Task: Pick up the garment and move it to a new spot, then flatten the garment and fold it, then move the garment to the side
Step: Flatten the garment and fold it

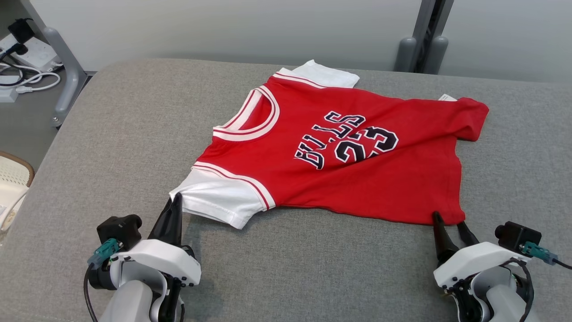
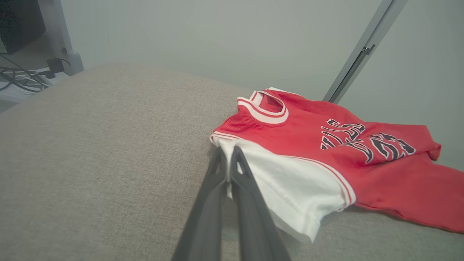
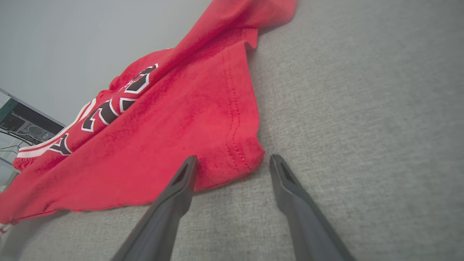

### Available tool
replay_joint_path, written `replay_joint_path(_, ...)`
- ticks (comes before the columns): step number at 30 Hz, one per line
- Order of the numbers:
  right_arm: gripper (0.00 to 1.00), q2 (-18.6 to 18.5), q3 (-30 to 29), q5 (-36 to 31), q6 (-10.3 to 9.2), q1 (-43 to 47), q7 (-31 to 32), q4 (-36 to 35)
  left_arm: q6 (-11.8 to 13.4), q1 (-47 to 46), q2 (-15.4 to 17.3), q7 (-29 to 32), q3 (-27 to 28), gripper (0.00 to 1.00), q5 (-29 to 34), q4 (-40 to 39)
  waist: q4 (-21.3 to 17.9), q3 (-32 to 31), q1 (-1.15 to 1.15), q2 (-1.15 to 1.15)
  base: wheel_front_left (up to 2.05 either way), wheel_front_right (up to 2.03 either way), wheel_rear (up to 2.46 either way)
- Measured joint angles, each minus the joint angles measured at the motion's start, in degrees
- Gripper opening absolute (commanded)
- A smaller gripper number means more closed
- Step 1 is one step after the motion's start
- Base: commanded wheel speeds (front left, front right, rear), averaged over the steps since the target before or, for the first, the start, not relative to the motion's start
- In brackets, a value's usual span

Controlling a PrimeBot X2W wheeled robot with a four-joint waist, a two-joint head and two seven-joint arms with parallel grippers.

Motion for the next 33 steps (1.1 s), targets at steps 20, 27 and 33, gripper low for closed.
replay_joint_path(20,0.0,-6.83,5.04,-4.37,-0.01,-4.2,-3.22,-10.0,-2.48,-0.06,-0.36,5.5,-0.05,0.0,-10.04,-11.65,-2.13,-2.69,0.0,0.0,0.0,0.0,0.0)
replay_joint_path(27,0.0,-13.04,7.35,-12.09,0.0,-8.32,-1.34,-19.84,-3.02,-1.51,1.36,11.5,0.22,0.0,-15.81,-24.42,-5.17,-5.69,0.0,0.0,0.0,0.0,0.0)
replay_joint_path(33,0.0,-16.5,6.15,-14.32,0.0,-11.2,5.58,-30.2,0.31,-5.73,1.35,16.99,4.17,0.0,-21.95,-35.62,-7.75,-7.02,0.0,0.0,0.0,0.0,0.0)
